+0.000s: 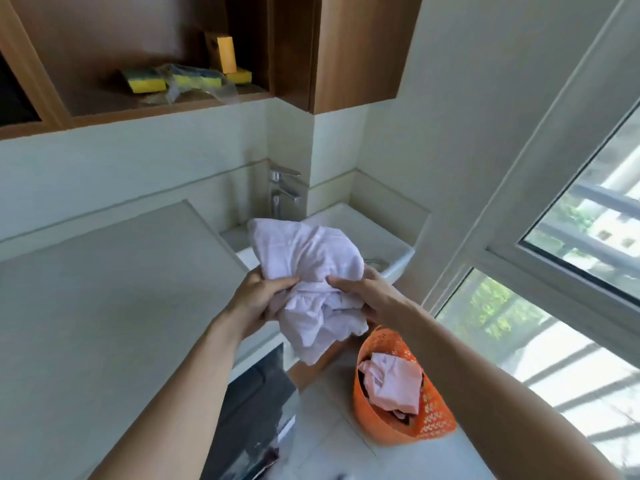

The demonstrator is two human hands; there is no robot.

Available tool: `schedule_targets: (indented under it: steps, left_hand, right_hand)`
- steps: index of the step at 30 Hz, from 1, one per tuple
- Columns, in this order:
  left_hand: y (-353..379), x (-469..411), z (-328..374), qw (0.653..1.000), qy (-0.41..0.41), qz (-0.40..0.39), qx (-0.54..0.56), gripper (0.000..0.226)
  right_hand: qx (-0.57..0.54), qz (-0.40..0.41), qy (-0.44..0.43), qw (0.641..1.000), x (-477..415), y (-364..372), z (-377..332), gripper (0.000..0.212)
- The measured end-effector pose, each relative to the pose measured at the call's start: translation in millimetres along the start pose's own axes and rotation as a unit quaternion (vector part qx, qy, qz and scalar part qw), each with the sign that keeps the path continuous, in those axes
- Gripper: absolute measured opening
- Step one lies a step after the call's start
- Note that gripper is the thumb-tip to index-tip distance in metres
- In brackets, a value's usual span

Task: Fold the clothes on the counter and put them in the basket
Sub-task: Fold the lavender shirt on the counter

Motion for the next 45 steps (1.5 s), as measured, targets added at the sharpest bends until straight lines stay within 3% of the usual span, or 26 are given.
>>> schedule_targets:
  steps: [2, 7, 10, 14, 17, 20, 22, 26, 29, 31, 33, 35, 37, 39, 43, 45]
  left_hand:
    - [20.8, 0.6, -8.6, 0.999, -0.023, -0.038, -0.009, 0.033]
    - [75.3, -7.8, -26.2, 0.991, -0.043, -0.129, 0.005, 0.046]
    - [116.4, -16.6, -32.6, 0.99, -0.033, -0.139, -0.009, 0.03]
    - [183.6, -36.2, -44.5, 0.987, -0.042, -0.152, -0.006, 0.05]
    - [241.3, -52.1, -59.2, 0.988, -0.057, -0.146, 0.005, 0.044]
    - [304.1, -63.1, -87.5, 0.982, -0.1, -0.157, 0.007, 0.063]
    - [337.8, -68.5, -107.7, 0.982, -0.12, -0.145, -0.006, 0.059]
    - [365.1, -85.8, -118.5, 0.994, -0.075, -0.07, -0.028, 0.044]
    - [364.6, -101.6, -106.4, 0.992, -0.053, -0.062, -0.099, 0.04]
    - [364.4, -112.7, -92.4, 0.983, -0.031, -0.08, -0.162, 0.038]
    - [369.4, -121.1, -78.9, 0.967, -0.011, -0.115, -0.229, 0.031]
    - [375.1, -133.7, -73.7, 0.948, -0.011, -0.146, -0.282, 0.027]
    - [377.8, -149.4, -75.6, 0.929, -0.034, -0.183, -0.321, 0.025]
    - [379.9, -168.5, -83.7, 0.906, -0.059, -0.221, -0.356, 0.039]
    - [386.9, -193.5, -104.8, 0.872, -0.121, -0.282, -0.381, 0.037]
    - [389.9, -197.7, -120.3, 0.868, -0.162, -0.305, -0.357, 0.03]
  right_hand:
    - [-0.045, 0.031, -0.031, 0.998, 9.6, -23.1, 2.2, 0.064]
    - [-0.141, -0.007, -0.056, 0.988, 27.1, -70.5, 9.4, 0.065]
    - [-0.166, -0.01, -0.034, 0.986, 30.1, -109.1, 18.4, 0.059]
    - [-0.158, -0.021, 0.013, 0.987, 37.5, -173.3, 28.2, 0.054]
    - [-0.185, 0.074, -0.039, 0.979, 35.6, -242.1, 27.1, 0.044]
    - [-0.223, 0.17, -0.115, 0.953, 30.2, -306.7, 25.3, 0.045]
    - [-0.23, 0.196, -0.147, 0.942, 26.9, -336.3, 26.6, 0.045]
    - [-0.241, 0.16, -0.163, 0.943, 22.7, -372.7, 31.6, 0.054]
    - [-0.267, 0.077, -0.166, 0.946, 16.0, -401.0, 37.1, 0.05]
    - [-0.28, 0.069, -0.14, 0.947, 12.2, -416.5, 40.1, 0.074]
    - [-0.271, 0.112, -0.084, 0.952, 4.6, -433.9, 47.0, 0.084]
    - [-0.244, 0.113, -0.033, 0.962, -2.4, -449.1, 53.8, 0.08]
    - [-0.249, 0.056, 0.01, 0.967, -2.8, -453.9, 56.2, 0.074]
    - [-0.228, 0.027, 0.048, 0.972, 0.5, -462.5, 61.2, 0.076]
    - [-0.064, 0.057, 0.079, 0.993, 6.4, -477.6, 72.9, 0.078]
    - [-0.035, 0.098, 0.075, 0.992, 6.1, -485.2, 84.4, 0.053]
Point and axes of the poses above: each hand's wrist, its own x-axis away from the middle knuckle, its own y-axis out of the palm, z = x × y, the point moved 7 cm from there along -x, towards the middle knuckle, and after that the axes turned 7 degrees about y, right-handed, at the moved point
